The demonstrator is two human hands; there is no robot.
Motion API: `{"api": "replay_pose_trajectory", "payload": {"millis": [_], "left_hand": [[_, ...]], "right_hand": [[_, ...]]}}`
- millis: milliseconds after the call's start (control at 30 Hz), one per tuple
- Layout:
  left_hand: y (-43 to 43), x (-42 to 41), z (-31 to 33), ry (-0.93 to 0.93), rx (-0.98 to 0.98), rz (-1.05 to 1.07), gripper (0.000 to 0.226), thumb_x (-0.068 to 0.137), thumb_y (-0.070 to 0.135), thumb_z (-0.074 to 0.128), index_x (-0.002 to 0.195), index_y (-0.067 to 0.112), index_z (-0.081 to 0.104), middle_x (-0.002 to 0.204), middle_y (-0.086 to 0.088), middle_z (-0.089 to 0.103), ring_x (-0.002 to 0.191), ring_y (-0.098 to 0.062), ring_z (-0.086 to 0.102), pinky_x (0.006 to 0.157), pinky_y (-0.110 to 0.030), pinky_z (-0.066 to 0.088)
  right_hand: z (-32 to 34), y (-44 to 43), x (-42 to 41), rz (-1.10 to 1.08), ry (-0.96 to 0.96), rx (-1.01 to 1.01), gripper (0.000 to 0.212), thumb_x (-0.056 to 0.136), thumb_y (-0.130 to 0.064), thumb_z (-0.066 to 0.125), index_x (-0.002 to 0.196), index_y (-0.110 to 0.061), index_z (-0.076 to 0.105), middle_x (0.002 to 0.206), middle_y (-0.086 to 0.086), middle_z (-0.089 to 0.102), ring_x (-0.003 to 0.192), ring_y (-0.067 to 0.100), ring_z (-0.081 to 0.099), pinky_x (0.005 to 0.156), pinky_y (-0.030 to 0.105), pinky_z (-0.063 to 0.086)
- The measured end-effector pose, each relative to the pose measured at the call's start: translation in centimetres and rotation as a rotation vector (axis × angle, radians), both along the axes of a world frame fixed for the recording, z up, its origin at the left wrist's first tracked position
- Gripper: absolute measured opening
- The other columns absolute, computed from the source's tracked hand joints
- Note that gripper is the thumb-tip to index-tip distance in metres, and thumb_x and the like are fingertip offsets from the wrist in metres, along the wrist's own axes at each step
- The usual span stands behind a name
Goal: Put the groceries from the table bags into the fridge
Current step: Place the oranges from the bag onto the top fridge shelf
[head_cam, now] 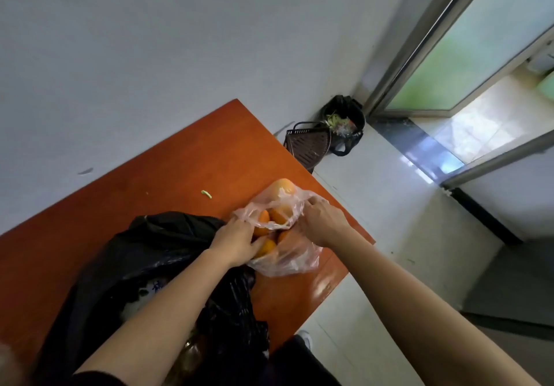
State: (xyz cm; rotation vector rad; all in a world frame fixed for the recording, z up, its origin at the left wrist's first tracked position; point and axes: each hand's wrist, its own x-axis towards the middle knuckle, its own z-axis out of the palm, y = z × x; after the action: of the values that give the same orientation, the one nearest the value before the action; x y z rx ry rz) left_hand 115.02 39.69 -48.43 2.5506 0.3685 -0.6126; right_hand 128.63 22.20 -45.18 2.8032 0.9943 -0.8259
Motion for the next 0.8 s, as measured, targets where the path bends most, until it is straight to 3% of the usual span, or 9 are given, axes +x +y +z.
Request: {"api": "replay_pose_trajectory", "payload": {"millis": [167, 267, 400, 500, 700, 800], "left_hand": [[-0.2, 1.3, -0.5, -0.023, -0.079, 0.213, 0.068, 0.09, 0.048, 0.062, 0.146, 0.027, 0.028, 0.144, -0.004, 0.046, 0.123, -0.029, 0.054, 0.089, -0.038, 0.05], [-0.5, 1.3, -1.1, -0.021, -0.076, 0.281, 0.076, 0.089, 0.047, 0.064, 0.148, 0.02, 0.024, 0.146, -0.008, 0.042, 0.124, -0.031, 0.053, 0.092, -0.039, 0.048], [-0.2, 1.1, -1.5, -0.029, -0.116, 0.297, 0.083, 0.088, 0.047, 0.067, 0.152, 0.018, 0.022, 0.152, -0.01, 0.033, 0.13, -0.033, 0.049, 0.1, -0.042, 0.047], [0.1, 1.0, -1.6, -0.043, -0.157, 0.3, 0.069, 0.087, 0.047, 0.066, 0.145, 0.023, 0.036, 0.152, -0.004, 0.033, 0.13, -0.031, 0.05, 0.1, -0.041, 0.048], [-0.2, 0.5, -0.2, -0.089, -0.155, 0.307, 0.068, 0.089, 0.038, 0.07, 0.145, 0.023, 0.034, 0.15, -0.003, 0.037, 0.127, -0.03, 0.051, 0.099, -0.038, 0.044], [-0.2, -0.1, 1.6, -0.185, -0.171, 0.347, 0.074, 0.083, 0.045, 0.074, 0.146, 0.026, 0.04, 0.146, 0.001, 0.041, 0.127, -0.025, 0.05, 0.099, -0.036, 0.044]], "right_hand": [[-0.4, 1.0, 0.3, -0.011, -0.009, -0.124, 0.051, 0.1, -0.04, 0.042, 0.146, -0.016, 0.04, 0.151, 0.013, 0.042, 0.138, 0.036, 0.038, 0.101, 0.047, 0.046], [-1.0, 1.7, -0.1, 0.049, -0.051, -0.192, 0.057, 0.093, -0.046, 0.041, 0.142, -0.015, 0.046, 0.145, 0.015, 0.049, 0.135, 0.039, 0.037, 0.107, 0.052, 0.034], [-2.0, 2.7, -0.6, -0.01, 0.081, -0.106, 0.075, 0.084, -0.055, 0.05, 0.145, -0.012, 0.04, 0.15, 0.016, 0.043, 0.142, 0.041, 0.03, 0.116, 0.063, 0.012], [-2.7, 3.1, -1.3, -0.046, 0.067, -0.059, 0.089, 0.084, -0.064, 0.056, 0.148, -0.007, 0.033, 0.148, 0.017, 0.043, 0.142, 0.041, 0.03, 0.118, 0.063, 0.009], [-2.0, 2.3, -2.1, -0.07, 0.046, 0.185, 0.067, 0.09, -0.047, 0.06, 0.144, -0.016, 0.035, 0.144, 0.009, 0.052, 0.139, 0.031, 0.04, 0.12, 0.058, 0.005], [-0.3, 0.9, -2.4, -0.068, -0.004, 0.328, 0.067, 0.09, -0.058, 0.053, 0.144, -0.025, 0.033, 0.143, 0.006, 0.05, 0.138, 0.03, 0.039, 0.12, 0.054, 0.012]]}}
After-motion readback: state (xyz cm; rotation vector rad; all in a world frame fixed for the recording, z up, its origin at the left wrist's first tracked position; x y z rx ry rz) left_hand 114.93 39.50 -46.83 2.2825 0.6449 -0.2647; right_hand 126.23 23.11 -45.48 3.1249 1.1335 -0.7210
